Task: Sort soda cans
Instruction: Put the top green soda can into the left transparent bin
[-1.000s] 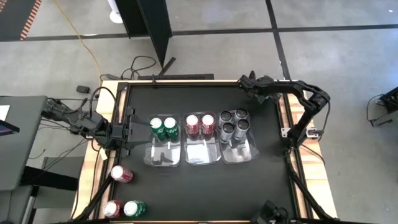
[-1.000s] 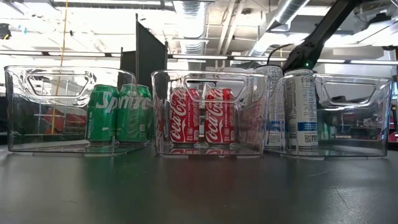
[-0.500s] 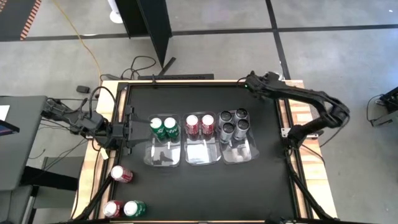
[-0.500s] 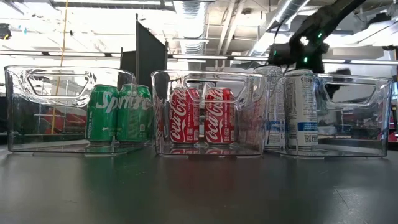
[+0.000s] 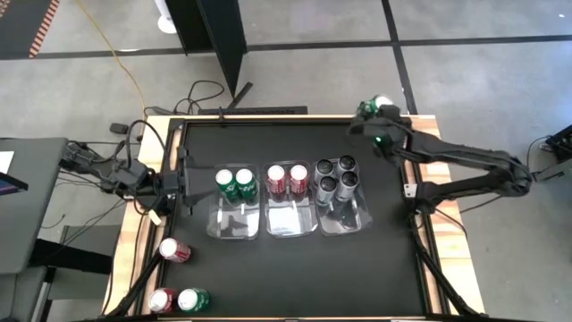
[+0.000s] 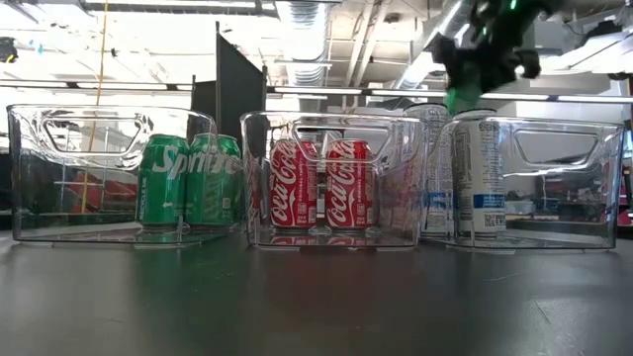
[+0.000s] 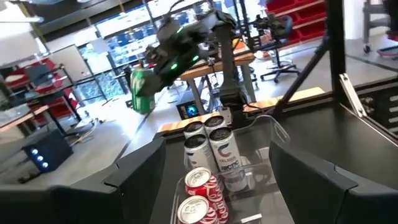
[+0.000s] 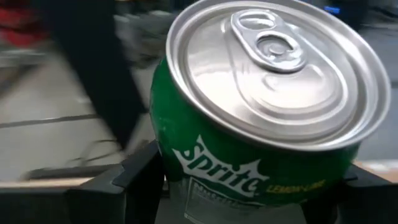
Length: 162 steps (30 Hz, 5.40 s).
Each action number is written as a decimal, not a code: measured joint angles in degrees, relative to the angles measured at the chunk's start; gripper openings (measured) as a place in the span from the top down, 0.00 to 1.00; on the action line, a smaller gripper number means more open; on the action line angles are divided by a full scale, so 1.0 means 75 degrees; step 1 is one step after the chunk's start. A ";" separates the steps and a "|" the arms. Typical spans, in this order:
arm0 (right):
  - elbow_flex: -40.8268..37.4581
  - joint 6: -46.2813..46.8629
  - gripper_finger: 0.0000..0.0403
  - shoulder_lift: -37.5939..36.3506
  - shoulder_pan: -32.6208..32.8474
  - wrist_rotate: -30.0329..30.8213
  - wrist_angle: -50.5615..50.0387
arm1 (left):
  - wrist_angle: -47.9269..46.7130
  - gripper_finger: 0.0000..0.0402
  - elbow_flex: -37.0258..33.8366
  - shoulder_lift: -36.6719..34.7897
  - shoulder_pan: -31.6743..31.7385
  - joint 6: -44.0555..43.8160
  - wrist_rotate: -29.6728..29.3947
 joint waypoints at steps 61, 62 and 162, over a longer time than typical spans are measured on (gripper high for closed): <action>0.6558 -0.4235 0.28 0.8434 0.3365 -0.6260 0.2744 | -0.1214 0.30 0.0003 -0.0712 0.0758 -0.2183 -0.1189; 0.6621 -0.4234 0.28 0.8512 0.3336 -0.6309 0.2762 | -0.1236 0.30 0.0003 -0.0714 0.0758 -0.2196 -0.1189; 0.8354 -0.5233 0.01 1.0593 0.3173 -0.7041 0.2720 | -0.4811 0.30 -0.0119 0.0484 0.0758 -0.5207 0.1067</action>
